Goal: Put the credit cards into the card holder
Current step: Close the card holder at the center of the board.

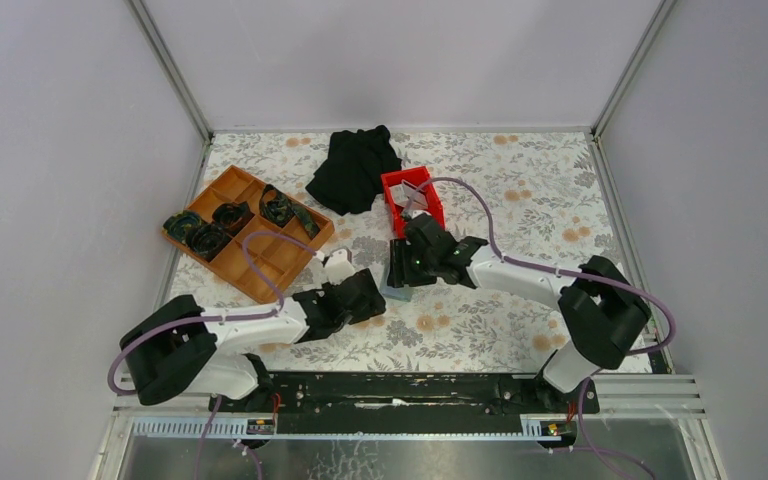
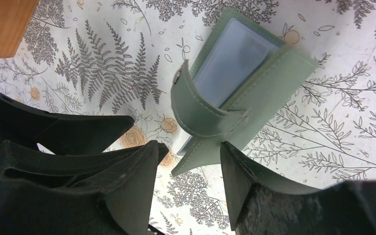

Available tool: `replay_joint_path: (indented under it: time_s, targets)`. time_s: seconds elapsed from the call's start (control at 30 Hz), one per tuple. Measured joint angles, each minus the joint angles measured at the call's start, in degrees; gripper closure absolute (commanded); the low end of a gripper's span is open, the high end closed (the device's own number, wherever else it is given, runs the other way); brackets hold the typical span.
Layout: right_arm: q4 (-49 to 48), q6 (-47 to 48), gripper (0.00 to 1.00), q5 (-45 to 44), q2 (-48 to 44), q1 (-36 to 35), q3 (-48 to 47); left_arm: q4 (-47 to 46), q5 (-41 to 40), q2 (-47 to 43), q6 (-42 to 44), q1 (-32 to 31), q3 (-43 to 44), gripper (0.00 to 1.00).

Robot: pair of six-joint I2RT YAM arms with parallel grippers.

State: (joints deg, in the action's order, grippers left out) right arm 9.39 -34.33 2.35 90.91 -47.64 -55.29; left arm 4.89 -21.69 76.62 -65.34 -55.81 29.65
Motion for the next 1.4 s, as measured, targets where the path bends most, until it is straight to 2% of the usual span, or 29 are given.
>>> replay_joint_path:
  time_s: [0.33,0.57,0.97,1.4]
  targets:
    - [2.21,1.68,0.43,-0.37,6.38,-1.25,-8.07,3.93,-4.26,0.02,-2.03,-0.02,0.66,0.29]
    - [3.04,2.58,0.42,-0.42,11.21,-1.44,-10.47,6.78,-6.82,1.92,-2.54,-0.02,2.78,0.28]
    - [4.09,3.82,0.42,-1.25,17.33,-1.51,-15.26,9.73,-7.41,1.64,-2.67,-0.02,4.13,0.27]
    - [8.20,5.25,0.41,-1.81,19.30,-1.40,-18.60,13.14,-12.90,2.84,-1.97,0.37,8.63,0.22]
